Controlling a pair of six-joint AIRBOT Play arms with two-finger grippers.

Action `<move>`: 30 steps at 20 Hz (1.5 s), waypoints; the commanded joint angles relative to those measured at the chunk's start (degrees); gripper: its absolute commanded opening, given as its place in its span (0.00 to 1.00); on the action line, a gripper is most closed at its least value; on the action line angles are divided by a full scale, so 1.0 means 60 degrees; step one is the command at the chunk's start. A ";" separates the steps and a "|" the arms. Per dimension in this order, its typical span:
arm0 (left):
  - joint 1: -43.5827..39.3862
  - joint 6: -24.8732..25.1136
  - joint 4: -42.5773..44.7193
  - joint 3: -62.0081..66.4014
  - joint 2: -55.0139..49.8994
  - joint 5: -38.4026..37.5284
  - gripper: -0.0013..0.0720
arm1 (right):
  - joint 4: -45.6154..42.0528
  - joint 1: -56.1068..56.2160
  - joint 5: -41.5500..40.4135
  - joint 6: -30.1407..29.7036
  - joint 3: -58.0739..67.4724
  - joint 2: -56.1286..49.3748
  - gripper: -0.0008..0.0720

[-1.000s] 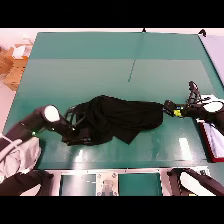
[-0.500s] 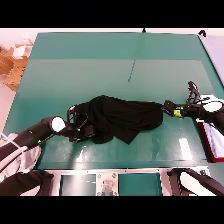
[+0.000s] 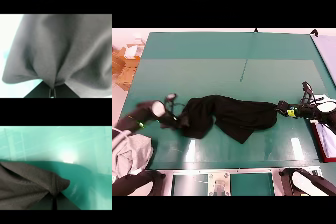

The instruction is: Fold the shirts.

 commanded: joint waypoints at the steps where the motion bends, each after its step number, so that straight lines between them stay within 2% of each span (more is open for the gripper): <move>1: 0.1738 0.2175 0.0634 0.1195 0.0018 -0.1810 0.06 | -0.0036 -0.0233 0.0000 -0.0073 0.0011 -0.0004 0.03; 2: 0.2004 0.2969 0.0612 0.1351 0.0007 -0.1953 0.06 | -0.0036 -0.0222 0.0000 -0.0135 0.0011 -0.0004 0.03; 4: 0.2335 0.3683 0.0616 0.1392 -0.0062 -0.1909 0.06 | -0.0029 -0.0219 0.0000 -0.0142 0.0011 -0.0004 0.03; 7: 0.2503 0.3774 0.0583 0.1395 -0.0423 -0.1035 0.06 | -0.0029 -0.0219 0.0015 -0.0138 0.0011 -0.0004 0.03; 8: 0.2503 0.3763 0.0164 0.1417 -0.0510 -0.0681 0.06 | 0.0011 -0.0219 0.0113 -0.0138 0.0011 0.0000 0.04; 9: 0.2503 0.3785 -0.0324 0.1457 -0.0525 -0.0433 0.24 | 0.0011 -0.0219 0.0266 -0.0138 0.0015 0.0018 0.05; 10: 0.2503 0.3774 -0.0670 0.1599 -0.0525 -0.0404 0.73 | -0.0004 -0.0226 0.0452 -0.0138 0.0047 0.0044 0.18; 11: 0.2503 0.3734 -0.0663 0.1818 -0.0506 -0.0594 0.86 | -0.0076 -0.0248 0.0747 -0.0135 0.0171 0.0069 0.35; 13: 0.2503 0.3512 -0.0270 0.2492 -0.0466 -0.1453 0.86 | -0.0255 -0.0579 0.1508 -0.0047 0.0510 0.0229 0.59; 14: 0.2503 0.3257 -0.0033 0.2838 -0.0466 -0.2095 0.86 | -0.0321 -0.0874 0.1898 0.0193 0.0634 0.0372 0.61; 18: 0.2503 0.2779 -0.0036 0.2630 -0.0426 -0.3690 0.86 | -0.1118 -0.2266 0.3195 0.1315 0.0335 0.1275 0.60; 21: 0.2503 0.2663 -0.0208 0.1661 -0.0426 -0.4120 0.86 | -0.1362 -0.2758 0.3687 0.1887 -0.0841 0.2379 0.58; 23: 0.2499 0.2667 -0.0572 0.0911 -0.0426 -0.4320 0.86 | -0.0962 -0.2747 0.3679 0.1880 -0.1789 0.3089 0.58; 26: 0.2499 0.2670 -0.1665 -0.0069 -0.0426 -0.3858 0.86 | -0.0237 -0.2503 0.3373 0.1763 -0.2932 0.3228 0.59; 30: 0.2393 0.2667 -0.2809 -0.0849 -0.0426 -0.2379 0.86 | 0.0295 -0.1122 0.1869 0.1767 -0.3395 0.2470 0.58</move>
